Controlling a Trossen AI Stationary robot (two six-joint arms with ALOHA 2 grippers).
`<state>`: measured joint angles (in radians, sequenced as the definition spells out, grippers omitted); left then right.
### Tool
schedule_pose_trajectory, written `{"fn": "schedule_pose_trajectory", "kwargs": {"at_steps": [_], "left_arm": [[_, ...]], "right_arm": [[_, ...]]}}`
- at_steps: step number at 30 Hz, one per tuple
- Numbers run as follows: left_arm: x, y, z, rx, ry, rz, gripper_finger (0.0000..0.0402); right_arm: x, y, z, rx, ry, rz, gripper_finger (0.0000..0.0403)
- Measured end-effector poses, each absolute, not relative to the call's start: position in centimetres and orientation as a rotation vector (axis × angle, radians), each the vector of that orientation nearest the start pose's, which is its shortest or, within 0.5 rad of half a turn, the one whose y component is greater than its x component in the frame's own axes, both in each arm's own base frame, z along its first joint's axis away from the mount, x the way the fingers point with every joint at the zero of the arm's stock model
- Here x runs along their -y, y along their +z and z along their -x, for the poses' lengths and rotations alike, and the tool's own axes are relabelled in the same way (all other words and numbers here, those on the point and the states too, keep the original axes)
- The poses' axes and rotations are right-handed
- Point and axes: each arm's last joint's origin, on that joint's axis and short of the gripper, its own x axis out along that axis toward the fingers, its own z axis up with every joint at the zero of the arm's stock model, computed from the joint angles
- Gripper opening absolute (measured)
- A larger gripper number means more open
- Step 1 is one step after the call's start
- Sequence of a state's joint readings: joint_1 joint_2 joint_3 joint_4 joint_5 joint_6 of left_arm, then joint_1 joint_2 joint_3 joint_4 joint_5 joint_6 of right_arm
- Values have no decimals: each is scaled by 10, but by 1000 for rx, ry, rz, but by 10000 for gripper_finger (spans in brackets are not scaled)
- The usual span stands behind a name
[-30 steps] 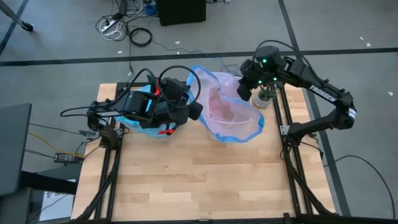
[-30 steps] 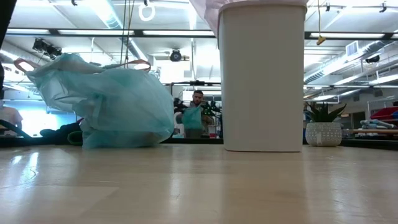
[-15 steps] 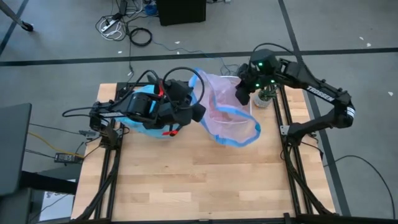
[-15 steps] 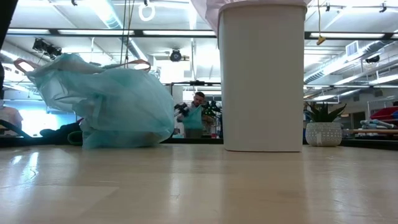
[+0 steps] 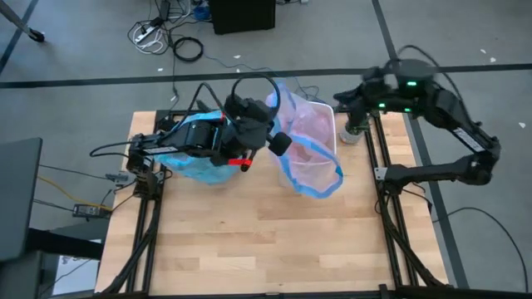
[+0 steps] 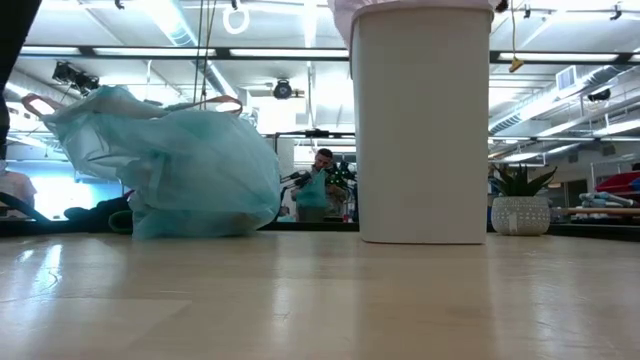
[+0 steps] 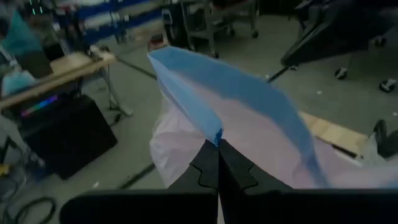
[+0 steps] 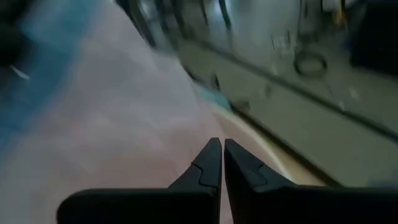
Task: Place trash/remove bag and relplace
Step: Put the new trash bag into the trash bin
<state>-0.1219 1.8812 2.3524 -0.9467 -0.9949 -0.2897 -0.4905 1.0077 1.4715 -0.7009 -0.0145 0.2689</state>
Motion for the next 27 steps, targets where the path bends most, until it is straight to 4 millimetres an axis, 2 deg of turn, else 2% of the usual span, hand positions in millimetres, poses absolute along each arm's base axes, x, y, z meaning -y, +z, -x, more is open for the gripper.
{"fn": "schedule_pose_trajectory", "kwargs": {"at_steps": [2, 5, 8, 10, 17, 21, 24, 27], "left_arm": [[17, 485, -368, -273, 906, -17, 1], [7, 485, -369, -284, 928, -42, 1], [-4, 485, -368, -297, 952, -51, 1], [-9, 482, -371, -306, 951, -47, 1], [-22, 472, -376, -365, 968, -63, 1], [-29, 460, -378, -433, 995, -60, 1], [-30, 455, -378, -465, 978, -27, 1], [-30, 452, -377, -486, 967, -9, 1]], "right_arm": [[67, 480, -134, -65, -425, -302, 7], [50, 497, -121, 62, -184, -267, 2], [37, 507, -116, 128, 32, -261, 1], [31, 509, -118, 135, 93, -265, 0], [25, 501, -142, 78, 94, -220, 0], [24, 498, -151, 59, 24, -146, 3], [23, 490, -156, -6, -53, -78, 21], [21, 486, -160, -51, -108, -25, 55]]}}
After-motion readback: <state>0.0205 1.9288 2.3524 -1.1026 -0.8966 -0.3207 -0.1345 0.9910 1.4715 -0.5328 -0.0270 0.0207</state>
